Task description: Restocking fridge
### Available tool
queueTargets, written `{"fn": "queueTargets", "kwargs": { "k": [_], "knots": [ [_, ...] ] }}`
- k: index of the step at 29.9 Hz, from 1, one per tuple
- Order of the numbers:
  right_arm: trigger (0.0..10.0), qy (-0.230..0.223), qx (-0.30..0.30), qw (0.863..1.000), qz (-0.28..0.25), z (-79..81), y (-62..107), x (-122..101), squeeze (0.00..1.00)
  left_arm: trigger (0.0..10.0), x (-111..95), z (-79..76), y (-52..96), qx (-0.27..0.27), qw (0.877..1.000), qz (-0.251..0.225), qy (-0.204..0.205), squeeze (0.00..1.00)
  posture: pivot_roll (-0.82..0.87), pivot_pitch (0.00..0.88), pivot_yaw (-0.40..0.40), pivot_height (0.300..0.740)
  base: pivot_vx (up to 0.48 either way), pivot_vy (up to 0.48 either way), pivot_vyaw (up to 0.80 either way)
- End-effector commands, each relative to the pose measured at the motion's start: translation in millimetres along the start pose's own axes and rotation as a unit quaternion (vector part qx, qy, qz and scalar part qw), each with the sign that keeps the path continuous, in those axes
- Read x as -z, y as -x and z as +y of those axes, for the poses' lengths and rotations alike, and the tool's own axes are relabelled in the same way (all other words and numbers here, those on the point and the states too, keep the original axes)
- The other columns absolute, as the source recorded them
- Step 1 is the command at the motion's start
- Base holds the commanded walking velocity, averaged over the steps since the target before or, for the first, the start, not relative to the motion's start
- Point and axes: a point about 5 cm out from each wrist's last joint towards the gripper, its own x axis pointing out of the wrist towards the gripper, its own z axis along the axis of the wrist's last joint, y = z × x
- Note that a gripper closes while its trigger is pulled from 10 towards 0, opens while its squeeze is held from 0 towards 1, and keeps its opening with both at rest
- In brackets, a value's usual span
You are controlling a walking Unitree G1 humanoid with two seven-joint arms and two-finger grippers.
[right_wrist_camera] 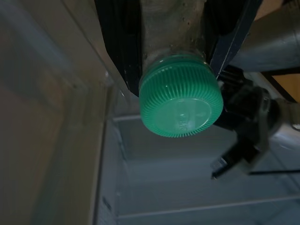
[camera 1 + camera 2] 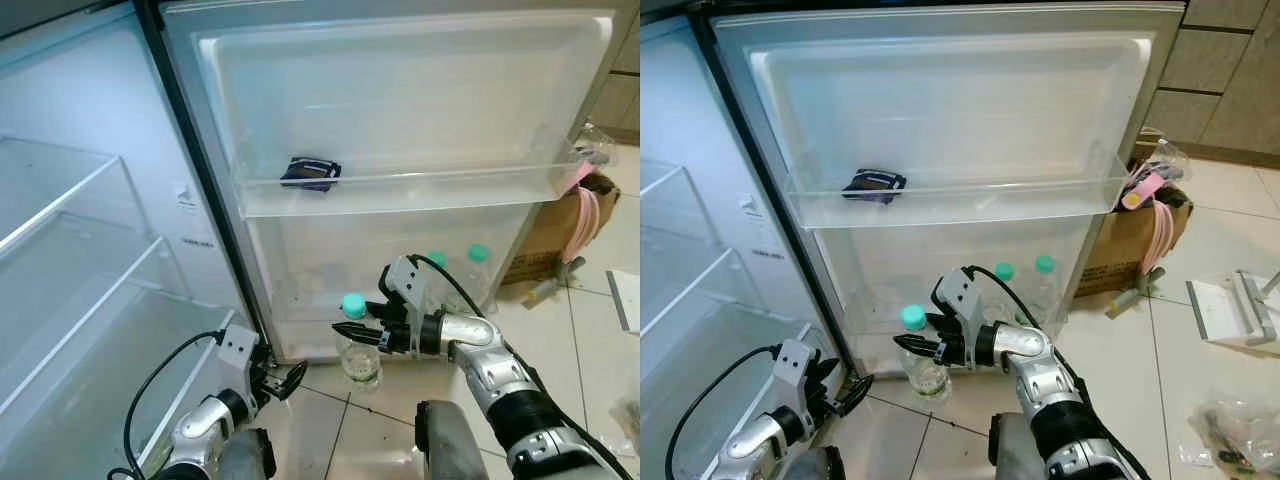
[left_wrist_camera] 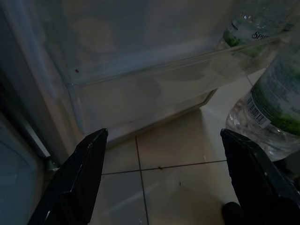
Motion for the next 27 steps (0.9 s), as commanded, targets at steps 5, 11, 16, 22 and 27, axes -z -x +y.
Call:
{"fn": "queueTargets", "kwargs": {
  "k": [5, 11, 16, 22, 27],
  "knots": [
    [10.0, 0.013, -0.02, 0.999, -0.026, -3.4, 4.6, -23.9, 0.0, 10.0, -6.8, -1.2, 1.1, 0.03, 0.999, -0.026, -0.011, 0.0, -0.09, 0.0, -0.014, 0.451, 0.0, 0.0, 0.0],
    [10.0, 0.032, -0.016, 0.999, -0.036, -6.1, 6.0, -40.3, 0.0, 10.0, -12.1, -3.2, -1.1, 0.051, 0.998, -0.042, -0.014, 0.0, -0.09, 0.0, -0.015, 0.426, 0.0, 0.0, 0.0],
    [10.0, 0.022, 0.001, 0.997, -0.078, -10.4, 8.8, -53.4, 0.0, 10.0, -17.1, -4.7, -2.5, 0.066, 0.996, -0.056, -0.018, 0.0, -0.09, 0.0, -0.016, 0.421, 0.0, 0.0, 0.0],
    [10.0, 0.032, 0.033, 0.993, -0.104, -10.8, -2.6, -69.2, 0.0, 10.0, -20.0, -3.3, -1.1, 0.074, 0.995, -0.064, -0.022, 0.0, -0.09, 0.0, -0.017, 0.421, 0.0, 0.0, 0.0],
    [10.0, 0.056, 0.088, 0.991, -0.089, -13.1, -15.8, -65.8, 0.0, 10.0, -20.2, -4.4, 0.1, 0.077, 0.994, -0.069, -0.023, 0.0, -0.08, 0.0, -0.02, 0.421, 0.0, 0.0, 0.0]
  ]
}}
